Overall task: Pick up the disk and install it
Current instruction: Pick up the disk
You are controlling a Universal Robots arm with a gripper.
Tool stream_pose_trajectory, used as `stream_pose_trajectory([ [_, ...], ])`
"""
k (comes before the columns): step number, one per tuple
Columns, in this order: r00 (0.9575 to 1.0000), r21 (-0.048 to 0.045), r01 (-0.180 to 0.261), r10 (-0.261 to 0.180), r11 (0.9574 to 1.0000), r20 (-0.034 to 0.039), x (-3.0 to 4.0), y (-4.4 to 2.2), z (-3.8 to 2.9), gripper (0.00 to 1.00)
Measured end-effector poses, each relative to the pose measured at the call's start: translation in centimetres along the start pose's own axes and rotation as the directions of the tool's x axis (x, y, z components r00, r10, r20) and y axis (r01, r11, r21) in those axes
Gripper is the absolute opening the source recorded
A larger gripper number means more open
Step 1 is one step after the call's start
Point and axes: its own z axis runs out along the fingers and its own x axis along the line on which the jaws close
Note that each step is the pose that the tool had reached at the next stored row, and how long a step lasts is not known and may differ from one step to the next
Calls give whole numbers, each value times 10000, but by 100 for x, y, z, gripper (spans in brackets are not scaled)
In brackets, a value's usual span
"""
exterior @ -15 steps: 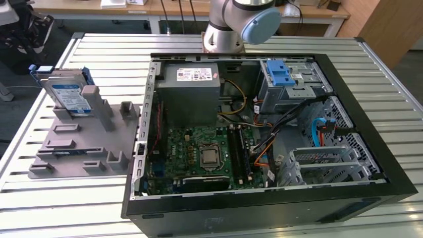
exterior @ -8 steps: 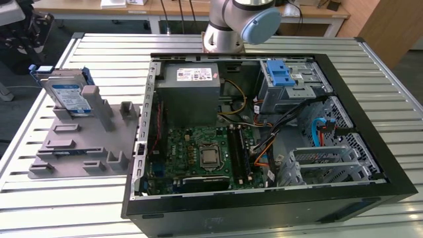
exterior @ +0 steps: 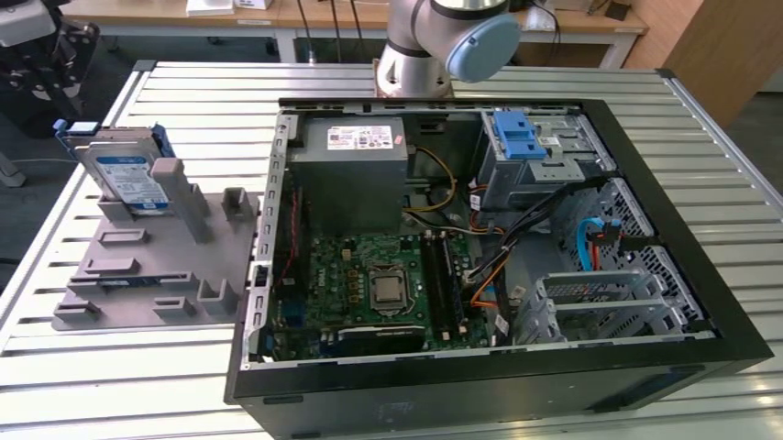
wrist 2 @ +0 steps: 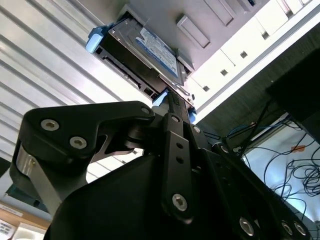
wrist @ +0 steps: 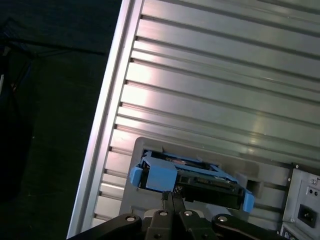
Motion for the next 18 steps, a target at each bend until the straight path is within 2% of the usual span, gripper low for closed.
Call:
stream_pose_trajectory([
  [9,9981,-4,616,-616,9981,-18,2,0,0,11],
  [18,9939,-8,1103,-1103,9939,-31,3,1,0,11],
])
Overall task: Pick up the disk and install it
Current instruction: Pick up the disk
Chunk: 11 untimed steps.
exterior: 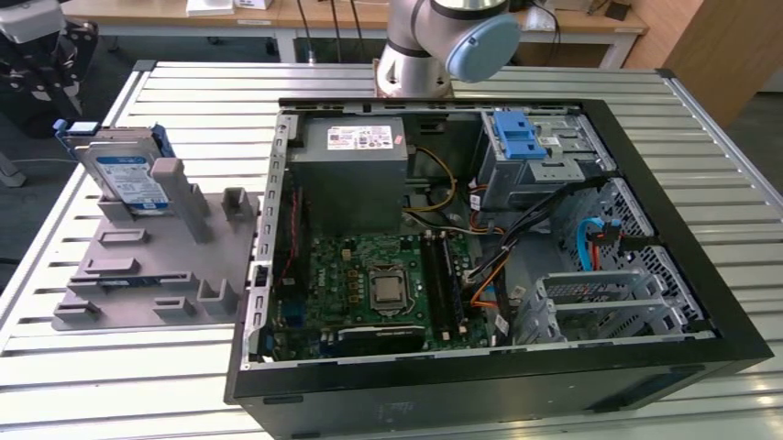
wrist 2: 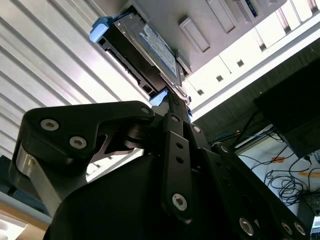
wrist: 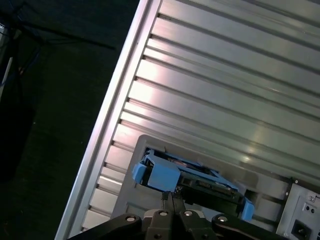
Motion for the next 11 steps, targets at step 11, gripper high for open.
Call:
stream_pose_trajectory([
  [11,9980,-3,634,-634,9980,-18,0,0,0,11],
])
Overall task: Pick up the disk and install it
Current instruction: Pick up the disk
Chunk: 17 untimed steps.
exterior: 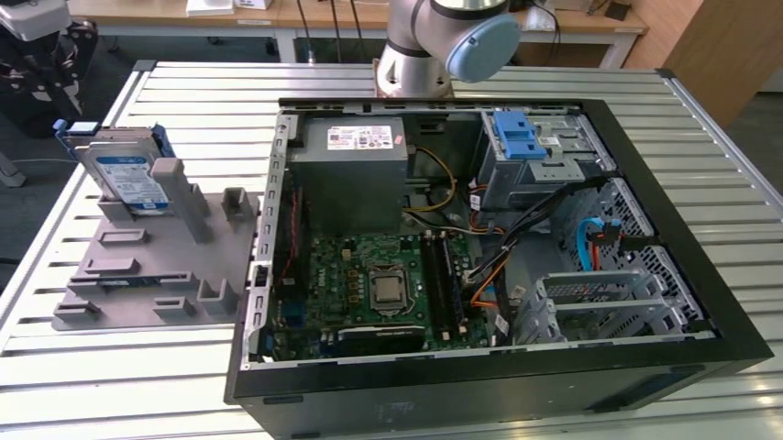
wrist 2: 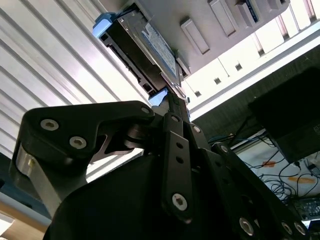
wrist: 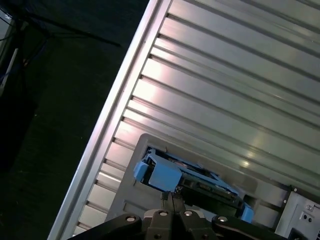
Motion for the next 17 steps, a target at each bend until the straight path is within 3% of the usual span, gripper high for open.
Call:
stream_pose_trajectory([
  [8,9984,-3,568,-568,9984,-15,0,0,0,11],
  [17,9925,-9,1225,-1225,9925,-34,0,0,1,11],
])
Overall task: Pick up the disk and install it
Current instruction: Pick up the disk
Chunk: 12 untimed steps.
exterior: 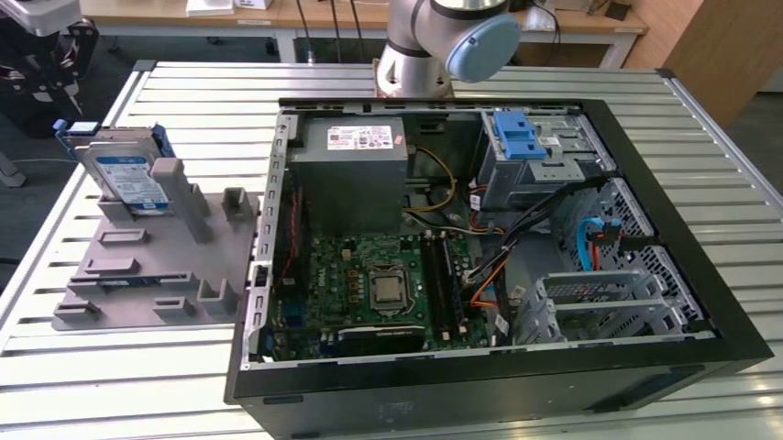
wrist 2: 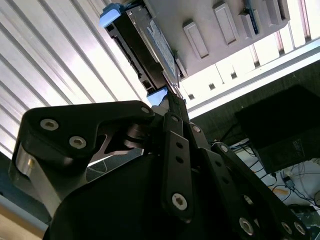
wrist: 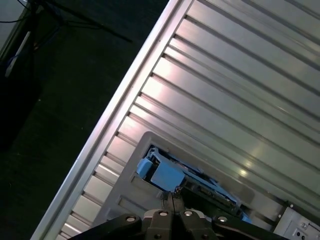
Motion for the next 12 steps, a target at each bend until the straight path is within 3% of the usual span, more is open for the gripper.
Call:
stream_pose_trajectory([
  [12,9957,-6,930,-930,9957,-26,0,0,1,11],
])
